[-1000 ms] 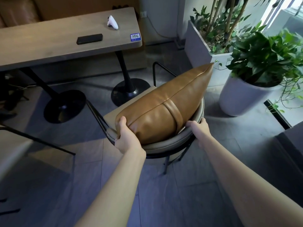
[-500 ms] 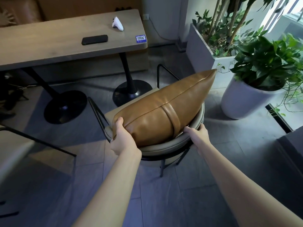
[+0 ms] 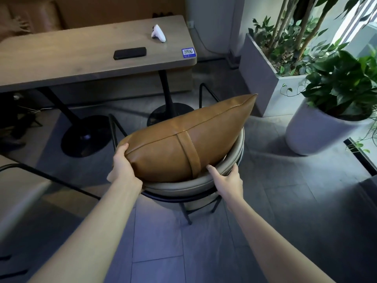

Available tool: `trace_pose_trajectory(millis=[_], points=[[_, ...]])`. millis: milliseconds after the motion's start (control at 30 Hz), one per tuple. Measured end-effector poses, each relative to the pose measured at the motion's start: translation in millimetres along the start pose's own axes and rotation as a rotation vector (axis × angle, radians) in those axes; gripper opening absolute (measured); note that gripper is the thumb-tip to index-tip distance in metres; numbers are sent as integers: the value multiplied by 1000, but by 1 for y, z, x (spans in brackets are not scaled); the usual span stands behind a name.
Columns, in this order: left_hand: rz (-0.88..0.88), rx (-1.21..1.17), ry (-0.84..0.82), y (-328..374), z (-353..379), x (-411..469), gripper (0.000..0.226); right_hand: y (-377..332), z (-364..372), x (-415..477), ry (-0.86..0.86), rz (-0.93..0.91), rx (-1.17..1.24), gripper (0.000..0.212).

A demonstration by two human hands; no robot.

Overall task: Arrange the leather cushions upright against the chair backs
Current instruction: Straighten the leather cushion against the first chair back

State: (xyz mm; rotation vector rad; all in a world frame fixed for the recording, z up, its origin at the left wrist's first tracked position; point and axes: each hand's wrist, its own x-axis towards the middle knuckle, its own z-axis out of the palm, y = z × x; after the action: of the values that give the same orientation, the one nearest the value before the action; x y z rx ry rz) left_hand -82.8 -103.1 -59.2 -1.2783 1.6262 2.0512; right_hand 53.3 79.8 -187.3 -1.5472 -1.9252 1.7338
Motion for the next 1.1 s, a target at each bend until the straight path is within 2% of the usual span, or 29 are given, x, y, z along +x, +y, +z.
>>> trace_pose_trajectory(millis=[133, 333, 567, 667, 867, 1000, 1100], points=[[-1, -14, -24, -3, 0, 3, 92, 5, -3, 6, 32, 12, 10, 108], [5, -33, -40, -6, 5, 4, 78, 5, -7, 9, 49, 8, 71, 98], [50, 8, -85, 7, 10, 15, 94, -8, 8, 15, 47, -18, 109, 74], [56, 4, -81, 16, 15, 25, 94, -12, 20, 14, 51, -39, 122, 84], [77, 14, -70, 39, 25, 49, 80, -23, 50, 11, 45, -34, 112, 112], [103, 26, -75, 58, 32, 70, 66, -32, 76, 13, 59, -45, 88, 118], [117, 25, -93, 74, 38, 83, 69, -42, 95, 13, 46, -60, 96, 122]])
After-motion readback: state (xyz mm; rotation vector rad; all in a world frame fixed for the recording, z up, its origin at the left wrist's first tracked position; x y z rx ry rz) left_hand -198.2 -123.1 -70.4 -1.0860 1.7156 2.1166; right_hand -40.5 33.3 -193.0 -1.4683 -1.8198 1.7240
